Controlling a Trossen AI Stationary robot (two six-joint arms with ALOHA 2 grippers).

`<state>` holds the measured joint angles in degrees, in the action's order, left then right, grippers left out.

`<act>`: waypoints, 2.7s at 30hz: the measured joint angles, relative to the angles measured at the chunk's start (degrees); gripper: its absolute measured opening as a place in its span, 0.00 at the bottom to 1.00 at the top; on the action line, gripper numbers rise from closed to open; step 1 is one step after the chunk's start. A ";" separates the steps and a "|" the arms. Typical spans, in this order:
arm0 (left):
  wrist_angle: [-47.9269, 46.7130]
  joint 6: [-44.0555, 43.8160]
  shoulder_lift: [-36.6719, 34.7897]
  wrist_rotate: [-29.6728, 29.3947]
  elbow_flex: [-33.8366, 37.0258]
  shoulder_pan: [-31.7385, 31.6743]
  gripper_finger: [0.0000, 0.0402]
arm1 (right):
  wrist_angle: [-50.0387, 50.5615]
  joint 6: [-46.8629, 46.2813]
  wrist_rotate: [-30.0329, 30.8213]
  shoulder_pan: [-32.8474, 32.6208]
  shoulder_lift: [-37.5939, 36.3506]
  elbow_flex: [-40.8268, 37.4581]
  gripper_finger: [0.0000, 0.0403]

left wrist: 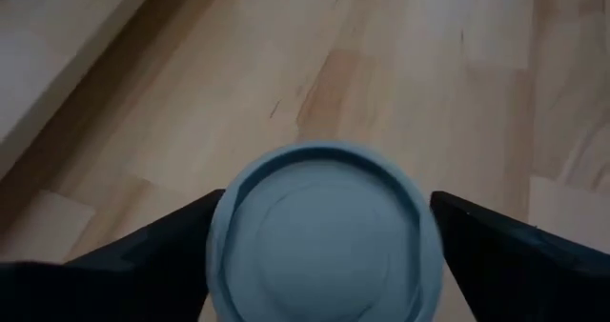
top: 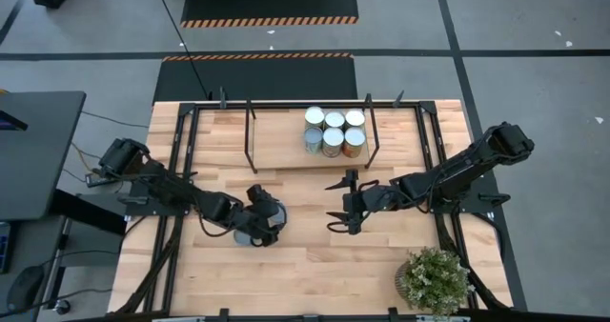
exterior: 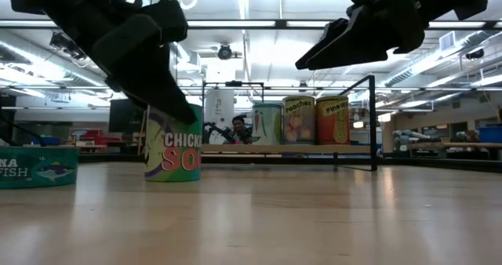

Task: Pick and place cans onto a shelf
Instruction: Put the canned chicken soup on the shelf

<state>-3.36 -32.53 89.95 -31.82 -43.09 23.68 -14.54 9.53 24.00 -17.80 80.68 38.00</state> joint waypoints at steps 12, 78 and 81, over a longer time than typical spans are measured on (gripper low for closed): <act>-3.24 -0.86 -1.62 7.40 -0.76 -3.87 0.72 | -1.10 -1.40 0.44 -0.23 0.04 0.00 0.84; -23.84 39.66 16.87 29.11 -37.14 -52.33 0.75 | -2.56 3.48 -2.76 -0.59 -0.35 0.04 0.84; -23.92 39.87 16.87 29.12 -37.14 -51.79 0.80 | -2.56 3.29 -2.77 -0.59 -0.35 0.04 0.84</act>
<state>-27.28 7.34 106.83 -2.69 -80.23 -28.11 -17.10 12.82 21.23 -18.39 80.34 38.04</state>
